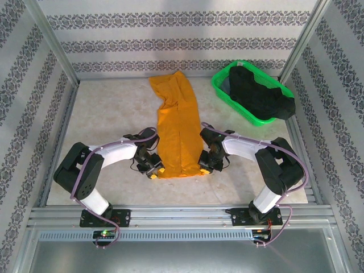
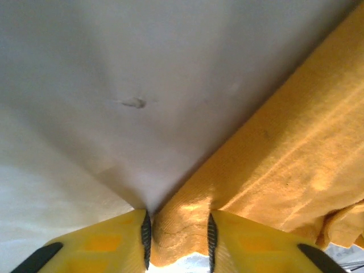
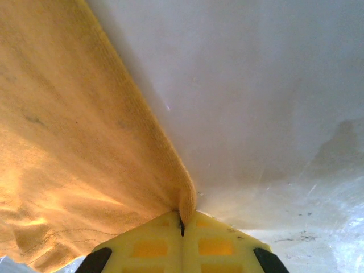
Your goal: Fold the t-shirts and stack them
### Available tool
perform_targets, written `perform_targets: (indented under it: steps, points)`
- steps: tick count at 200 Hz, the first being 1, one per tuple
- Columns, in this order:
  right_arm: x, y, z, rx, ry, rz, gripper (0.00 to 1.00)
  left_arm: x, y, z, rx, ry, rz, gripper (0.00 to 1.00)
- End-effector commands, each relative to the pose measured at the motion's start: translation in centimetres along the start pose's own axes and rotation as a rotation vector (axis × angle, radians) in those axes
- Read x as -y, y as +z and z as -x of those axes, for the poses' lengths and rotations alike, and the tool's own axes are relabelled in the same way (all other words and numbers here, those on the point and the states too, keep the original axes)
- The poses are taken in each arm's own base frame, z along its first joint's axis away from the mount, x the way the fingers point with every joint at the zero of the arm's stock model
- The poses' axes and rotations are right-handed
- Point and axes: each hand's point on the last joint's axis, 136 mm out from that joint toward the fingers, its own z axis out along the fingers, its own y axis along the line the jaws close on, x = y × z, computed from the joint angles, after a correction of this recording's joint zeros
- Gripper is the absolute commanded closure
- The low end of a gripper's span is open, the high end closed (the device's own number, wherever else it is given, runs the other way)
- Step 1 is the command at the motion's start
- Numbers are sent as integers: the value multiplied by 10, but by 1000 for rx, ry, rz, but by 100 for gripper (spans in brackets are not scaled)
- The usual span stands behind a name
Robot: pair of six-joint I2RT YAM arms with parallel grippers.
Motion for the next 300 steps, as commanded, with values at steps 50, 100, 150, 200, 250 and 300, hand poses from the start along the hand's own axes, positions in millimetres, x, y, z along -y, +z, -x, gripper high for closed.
perform_targets:
  steps: [50,100,150,200,250,300]
  points:
    - [-15,-1,3,34,-26,69,100,29,-9,-6,41,110,-23,100]
    - [-6,-7,-4,39,-54,36,100,-11,-20,-15,54,127,80,100]
    - [-19,-1,-47,-72,-215,2,100,-61,-23,-50,-23,77,85,100]
    - [-16,2,-75,-141,-232,7,100,-87,-25,-67,12,6,17,100]
    - [-25,-27,-76,-93,-186,74,100,-49,-57,-49,180,25,-109,100]
    - [-71,-65,-24,59,-149,149,100,9,-95,-3,342,18,-256,100]
